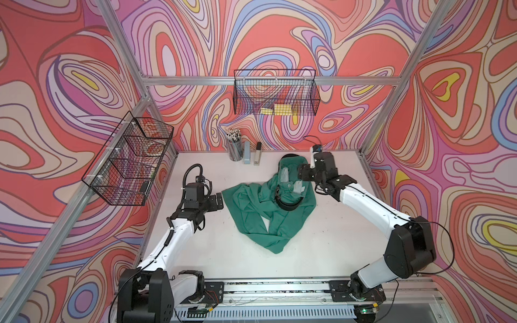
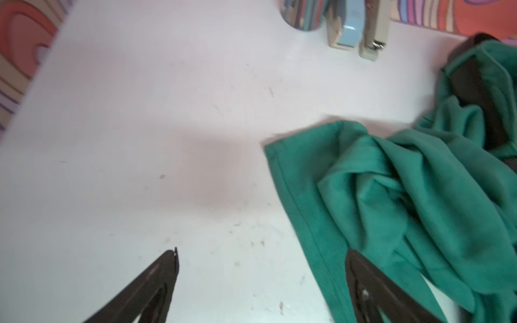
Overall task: Remove the belt from the trousers
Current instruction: Adjust the trousers at the center of the board.
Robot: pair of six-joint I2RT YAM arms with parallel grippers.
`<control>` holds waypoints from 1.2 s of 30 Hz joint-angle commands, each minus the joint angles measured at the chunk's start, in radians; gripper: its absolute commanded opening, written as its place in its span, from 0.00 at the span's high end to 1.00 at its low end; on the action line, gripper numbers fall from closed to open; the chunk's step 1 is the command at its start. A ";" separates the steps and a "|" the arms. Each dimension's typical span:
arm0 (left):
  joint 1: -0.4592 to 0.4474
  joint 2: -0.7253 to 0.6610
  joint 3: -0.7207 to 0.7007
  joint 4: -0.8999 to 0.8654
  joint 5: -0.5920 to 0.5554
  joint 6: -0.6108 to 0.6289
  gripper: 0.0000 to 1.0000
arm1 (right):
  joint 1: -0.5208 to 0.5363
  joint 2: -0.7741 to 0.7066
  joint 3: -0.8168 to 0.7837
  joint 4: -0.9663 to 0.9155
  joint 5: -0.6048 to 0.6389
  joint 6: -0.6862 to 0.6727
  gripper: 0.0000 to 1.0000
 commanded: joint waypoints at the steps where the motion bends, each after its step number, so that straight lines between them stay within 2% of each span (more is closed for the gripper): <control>1: -0.089 0.002 0.028 -0.122 0.049 -0.070 0.06 | 0.073 0.070 0.057 -0.108 0.046 0.122 0.28; 7: -0.223 -0.040 0.001 -0.154 0.068 -0.186 0.08 | 0.148 0.248 0.149 -0.123 -0.023 0.126 0.45; 10: -0.276 -0.068 -0.015 -0.169 0.059 -0.240 0.08 | 0.167 0.319 0.179 -0.126 -0.052 0.151 0.47; 14: -0.342 -0.111 0.008 -0.242 0.004 -0.287 0.06 | 0.172 0.396 0.207 -0.165 -0.024 0.193 0.48; 18: -0.385 -0.164 0.006 -0.289 -0.037 -0.351 0.04 | 0.172 0.481 0.266 -0.235 -0.031 0.161 0.54; 20: -0.397 -0.175 -0.006 -0.279 -0.045 -0.358 0.00 | 0.171 0.503 0.269 -0.238 -0.052 0.123 0.69; 22: -0.405 -0.172 0.003 -0.303 -0.066 -0.359 0.00 | 0.171 0.494 0.271 -0.262 -0.051 0.084 0.92; 23: -0.405 -0.170 0.021 -0.329 -0.076 -0.361 0.00 | 0.172 0.476 0.276 -0.277 -0.048 0.055 1.00; 24: -0.406 -0.173 0.042 -0.357 -0.086 -0.356 0.00 | 0.171 0.449 0.285 -0.294 -0.055 0.020 1.00; 28: -0.408 -0.227 0.086 -0.398 -0.156 -0.241 0.00 | 0.170 0.354 0.395 -0.406 -0.148 -0.148 1.00; 32: -0.408 -0.302 0.101 -0.307 -0.247 -0.056 0.00 | 0.169 0.343 0.616 -0.599 -0.329 -0.322 1.00; 36: -0.408 -0.336 0.136 -0.172 -0.206 0.125 0.00 | 0.165 0.364 0.816 -0.749 -0.524 -0.426 1.00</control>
